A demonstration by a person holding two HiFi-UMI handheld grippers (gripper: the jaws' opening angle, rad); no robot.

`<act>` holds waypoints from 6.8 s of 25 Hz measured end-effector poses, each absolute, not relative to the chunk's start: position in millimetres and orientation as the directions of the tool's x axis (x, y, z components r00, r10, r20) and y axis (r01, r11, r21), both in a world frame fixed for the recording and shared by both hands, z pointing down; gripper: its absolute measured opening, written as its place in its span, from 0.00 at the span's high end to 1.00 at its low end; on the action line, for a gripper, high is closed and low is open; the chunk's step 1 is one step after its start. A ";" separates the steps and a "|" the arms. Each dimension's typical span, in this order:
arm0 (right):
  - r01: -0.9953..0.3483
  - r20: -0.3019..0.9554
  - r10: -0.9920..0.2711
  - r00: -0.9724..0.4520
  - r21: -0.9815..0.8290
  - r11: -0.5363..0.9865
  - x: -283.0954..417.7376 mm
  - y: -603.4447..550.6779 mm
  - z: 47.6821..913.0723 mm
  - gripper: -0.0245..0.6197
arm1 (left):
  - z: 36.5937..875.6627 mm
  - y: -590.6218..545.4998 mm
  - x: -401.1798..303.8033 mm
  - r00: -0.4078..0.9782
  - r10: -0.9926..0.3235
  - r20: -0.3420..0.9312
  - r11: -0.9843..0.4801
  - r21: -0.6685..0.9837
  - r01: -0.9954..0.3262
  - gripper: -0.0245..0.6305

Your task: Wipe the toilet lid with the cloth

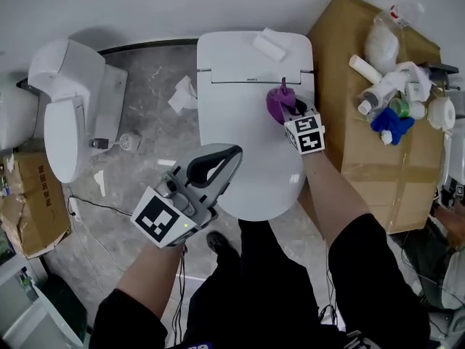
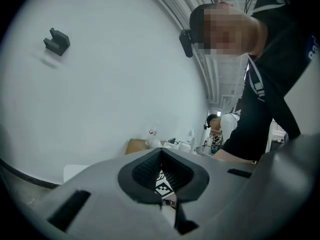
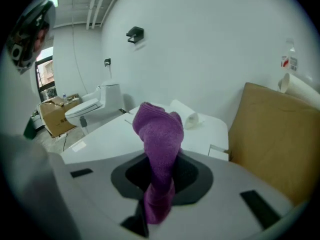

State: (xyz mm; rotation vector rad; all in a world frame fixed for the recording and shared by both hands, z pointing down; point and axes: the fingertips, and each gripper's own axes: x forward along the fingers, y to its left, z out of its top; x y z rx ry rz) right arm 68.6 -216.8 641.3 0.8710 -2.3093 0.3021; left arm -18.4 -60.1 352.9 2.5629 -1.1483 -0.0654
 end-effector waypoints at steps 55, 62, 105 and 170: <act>-0.893 0.642 -0.664 -0.383 -0.073 0.444 144.9 -116.1 620.2 0.85 | 359.8 18.3 25.8 0.769 -0.634 0.079 -0.712 0.329 -0.621 0.94; -0.926 0.681 -0.676 -0.281 -0.007 0.378 140.0 -251.1 649.3 0.85 | 371.6 -67.0 7.0 0.731 -0.673 0.113 -0.659 0.358 -0.662 0.94; -0.988 0.783 -0.604 -0.150 -0.091 0.126 221.8 155.7 665.3 0.85 | 340.8 213.7 43.1 0.828 -0.555 0.081 -0.784 0.281 -0.553 0.94; -0.488 0.158 -0.469 -0.869 -0.124 0.864 141.4 386.2 125.2 0.85 | 93.4 403.0 114.9 0.761 -0.649 0.026 -0.741 0.208 -0.639 0.94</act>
